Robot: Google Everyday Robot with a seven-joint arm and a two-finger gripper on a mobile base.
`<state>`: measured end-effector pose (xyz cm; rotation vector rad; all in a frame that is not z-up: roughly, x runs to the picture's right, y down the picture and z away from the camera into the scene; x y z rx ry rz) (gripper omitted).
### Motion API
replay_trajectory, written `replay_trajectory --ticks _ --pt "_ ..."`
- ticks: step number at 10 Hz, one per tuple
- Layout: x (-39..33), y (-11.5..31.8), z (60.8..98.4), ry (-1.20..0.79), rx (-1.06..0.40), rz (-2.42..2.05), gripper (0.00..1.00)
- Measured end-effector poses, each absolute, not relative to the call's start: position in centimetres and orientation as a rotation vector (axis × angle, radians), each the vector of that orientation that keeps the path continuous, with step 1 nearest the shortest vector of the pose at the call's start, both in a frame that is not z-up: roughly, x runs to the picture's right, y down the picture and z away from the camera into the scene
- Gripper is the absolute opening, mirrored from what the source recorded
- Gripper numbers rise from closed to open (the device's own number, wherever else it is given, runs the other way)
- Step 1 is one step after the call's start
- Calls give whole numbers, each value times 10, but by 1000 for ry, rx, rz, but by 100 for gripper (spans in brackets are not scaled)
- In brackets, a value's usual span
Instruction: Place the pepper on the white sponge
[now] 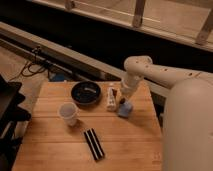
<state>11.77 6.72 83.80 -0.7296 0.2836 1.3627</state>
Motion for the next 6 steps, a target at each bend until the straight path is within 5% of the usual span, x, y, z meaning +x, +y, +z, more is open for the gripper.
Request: replay_trajectory --ticks 2,6 --pt "129 83 849 306 -741 1427 2" --pt "145 104 863 353 -766 1507 40"
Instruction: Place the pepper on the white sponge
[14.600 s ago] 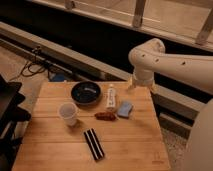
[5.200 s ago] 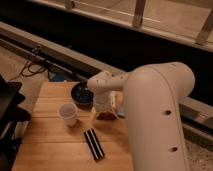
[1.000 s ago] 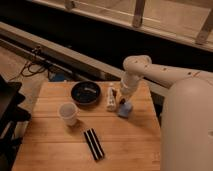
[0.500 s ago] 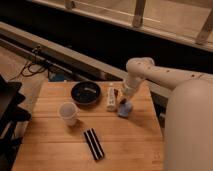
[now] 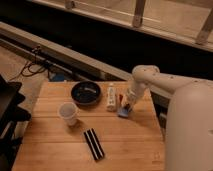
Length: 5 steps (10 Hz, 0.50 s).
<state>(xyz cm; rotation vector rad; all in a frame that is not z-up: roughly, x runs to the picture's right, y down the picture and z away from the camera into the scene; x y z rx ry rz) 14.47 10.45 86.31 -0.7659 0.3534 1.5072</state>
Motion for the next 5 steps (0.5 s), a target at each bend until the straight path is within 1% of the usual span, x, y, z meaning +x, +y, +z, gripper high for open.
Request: replay_trajectory --ticks 3,4,5 --pt "146 115 865 386 -785 1510 70" --pt "149 118 865 395 -783 1510 78" --pt "150 116 861 399 -771 1501 80"
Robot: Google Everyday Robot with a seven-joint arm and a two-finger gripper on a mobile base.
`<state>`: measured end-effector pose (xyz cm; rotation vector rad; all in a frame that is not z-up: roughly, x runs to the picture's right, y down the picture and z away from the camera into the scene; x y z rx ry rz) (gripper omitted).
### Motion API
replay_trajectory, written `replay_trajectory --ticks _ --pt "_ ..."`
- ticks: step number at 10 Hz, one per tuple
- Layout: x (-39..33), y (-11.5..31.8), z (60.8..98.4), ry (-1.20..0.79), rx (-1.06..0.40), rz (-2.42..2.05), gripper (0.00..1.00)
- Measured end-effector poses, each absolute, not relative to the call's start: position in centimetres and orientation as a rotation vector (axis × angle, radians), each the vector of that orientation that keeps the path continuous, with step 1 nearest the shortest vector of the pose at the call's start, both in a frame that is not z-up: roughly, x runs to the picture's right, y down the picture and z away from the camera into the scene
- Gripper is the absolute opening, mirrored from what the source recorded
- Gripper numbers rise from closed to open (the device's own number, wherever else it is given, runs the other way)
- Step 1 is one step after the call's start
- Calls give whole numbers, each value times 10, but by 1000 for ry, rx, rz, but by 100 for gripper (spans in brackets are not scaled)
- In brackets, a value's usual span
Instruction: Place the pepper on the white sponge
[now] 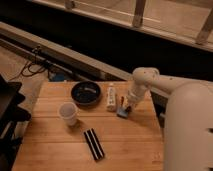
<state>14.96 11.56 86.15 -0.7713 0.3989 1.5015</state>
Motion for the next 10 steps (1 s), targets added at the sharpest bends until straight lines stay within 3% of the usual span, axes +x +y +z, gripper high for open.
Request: replay_trajectory --ticks 5,10 --pt "140 89 843 432 -650 1414 80" --pt "139 21 802 411 -475 1373 80"
